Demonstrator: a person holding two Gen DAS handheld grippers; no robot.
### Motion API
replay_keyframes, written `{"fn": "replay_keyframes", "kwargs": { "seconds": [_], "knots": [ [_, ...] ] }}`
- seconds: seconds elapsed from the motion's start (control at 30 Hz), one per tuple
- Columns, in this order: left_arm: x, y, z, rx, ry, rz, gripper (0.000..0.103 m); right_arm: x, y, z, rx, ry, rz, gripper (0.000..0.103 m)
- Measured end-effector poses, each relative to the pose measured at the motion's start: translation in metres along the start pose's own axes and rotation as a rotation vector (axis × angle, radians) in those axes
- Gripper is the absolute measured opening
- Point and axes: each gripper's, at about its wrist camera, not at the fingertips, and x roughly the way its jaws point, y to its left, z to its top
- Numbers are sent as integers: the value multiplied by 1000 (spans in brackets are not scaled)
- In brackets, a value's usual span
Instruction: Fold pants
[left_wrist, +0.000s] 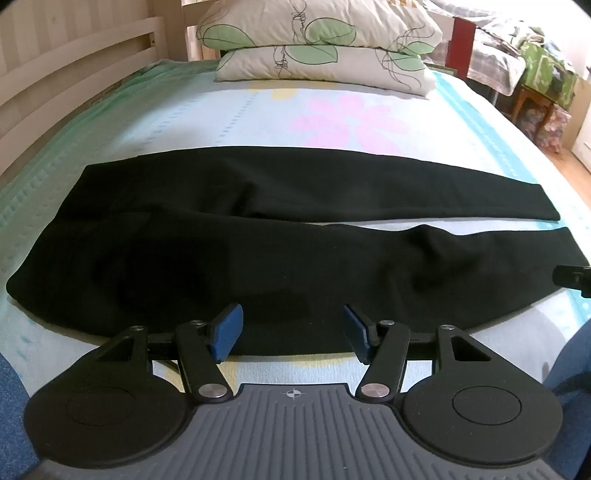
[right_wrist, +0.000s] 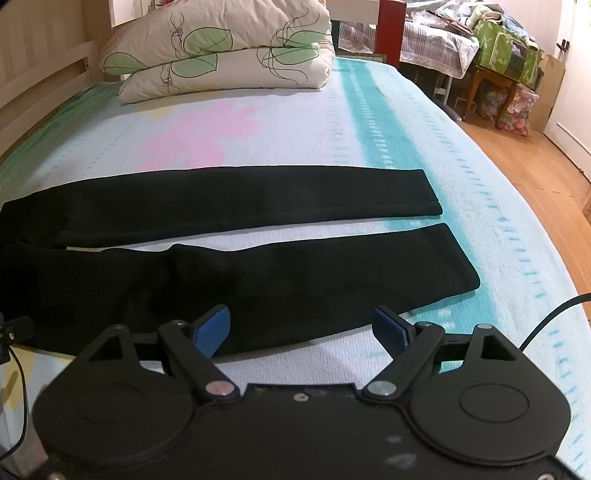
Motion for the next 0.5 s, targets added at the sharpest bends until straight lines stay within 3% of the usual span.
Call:
{"fn": "replay_keyframes", "kwargs": {
  "seconds": [0.5],
  "knots": [
    [1,0,0,-7,1,-8,58,0,0,0,0,0,-1,89]
  ]
}}
